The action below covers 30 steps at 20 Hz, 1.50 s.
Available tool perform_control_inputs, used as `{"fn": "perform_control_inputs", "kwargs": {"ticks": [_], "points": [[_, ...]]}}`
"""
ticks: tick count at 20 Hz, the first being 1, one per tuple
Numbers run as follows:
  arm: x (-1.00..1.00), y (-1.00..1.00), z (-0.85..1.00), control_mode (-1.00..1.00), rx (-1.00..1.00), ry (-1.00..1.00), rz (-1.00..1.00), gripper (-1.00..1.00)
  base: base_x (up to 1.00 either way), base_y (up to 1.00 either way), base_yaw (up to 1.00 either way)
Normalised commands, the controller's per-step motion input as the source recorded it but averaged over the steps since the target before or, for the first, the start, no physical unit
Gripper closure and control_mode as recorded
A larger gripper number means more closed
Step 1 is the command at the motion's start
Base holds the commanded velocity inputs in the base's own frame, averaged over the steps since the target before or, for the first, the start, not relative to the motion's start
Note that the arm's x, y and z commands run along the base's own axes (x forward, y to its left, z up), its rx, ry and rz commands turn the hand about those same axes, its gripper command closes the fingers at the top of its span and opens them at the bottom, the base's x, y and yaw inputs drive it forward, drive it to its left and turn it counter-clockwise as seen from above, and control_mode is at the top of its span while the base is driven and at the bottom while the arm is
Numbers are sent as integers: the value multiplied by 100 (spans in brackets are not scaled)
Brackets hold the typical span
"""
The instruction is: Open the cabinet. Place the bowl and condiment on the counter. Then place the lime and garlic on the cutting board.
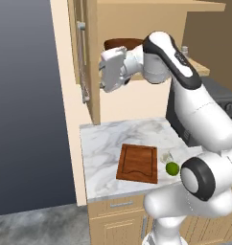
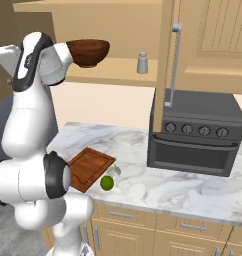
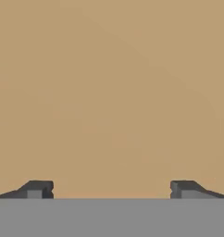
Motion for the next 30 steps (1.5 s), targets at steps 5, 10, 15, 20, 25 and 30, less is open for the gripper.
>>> {"fn": "perform_control_inputs", "kwargs": {"ticks": [5, 10, 15, 20, 25, 30], "points": [[-18, 9, 9, -100, -28, -34, -12, -100, 0, 0, 0], [-40, -95, 0, -100, -11, -36, -7, -100, 0, 0, 0], [-6, -86, 8, -100, -27, -33, -1, -100, 0, 0, 0], [8, -50, 13, -100, -50, -36, -6, -100, 0, 0, 0], [39, -21, -1, -100, -54, -41, -12, -100, 0, 0, 0], [30, -14, -2, -100, -47, -52, -16, -100, 0, 0, 0]]}}
